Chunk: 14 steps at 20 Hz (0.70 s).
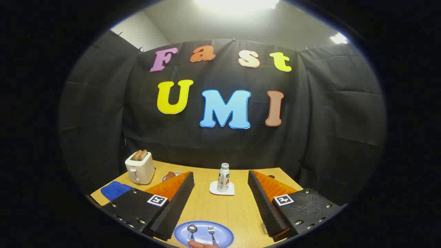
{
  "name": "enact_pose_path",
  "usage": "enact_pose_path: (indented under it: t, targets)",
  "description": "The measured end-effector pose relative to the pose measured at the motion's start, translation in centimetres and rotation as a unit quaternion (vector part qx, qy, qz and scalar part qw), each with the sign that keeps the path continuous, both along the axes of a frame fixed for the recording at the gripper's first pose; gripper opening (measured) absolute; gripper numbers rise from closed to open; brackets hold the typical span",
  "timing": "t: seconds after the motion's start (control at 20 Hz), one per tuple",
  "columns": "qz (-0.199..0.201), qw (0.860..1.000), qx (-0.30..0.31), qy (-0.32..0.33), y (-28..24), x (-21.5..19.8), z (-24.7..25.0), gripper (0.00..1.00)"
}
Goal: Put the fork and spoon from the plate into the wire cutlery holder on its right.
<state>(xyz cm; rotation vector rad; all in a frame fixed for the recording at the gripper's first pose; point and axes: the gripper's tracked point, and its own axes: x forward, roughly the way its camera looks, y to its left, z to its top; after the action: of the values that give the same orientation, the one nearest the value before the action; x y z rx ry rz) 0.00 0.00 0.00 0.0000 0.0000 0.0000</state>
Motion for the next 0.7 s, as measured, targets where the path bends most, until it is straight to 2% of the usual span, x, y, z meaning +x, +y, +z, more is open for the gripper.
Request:
enact_pose_path:
  t: [0.7]
  targets:
    - [0.006, 1.000, -0.003, 0.020, 0.2, 0.7, -1.5, 0.96]
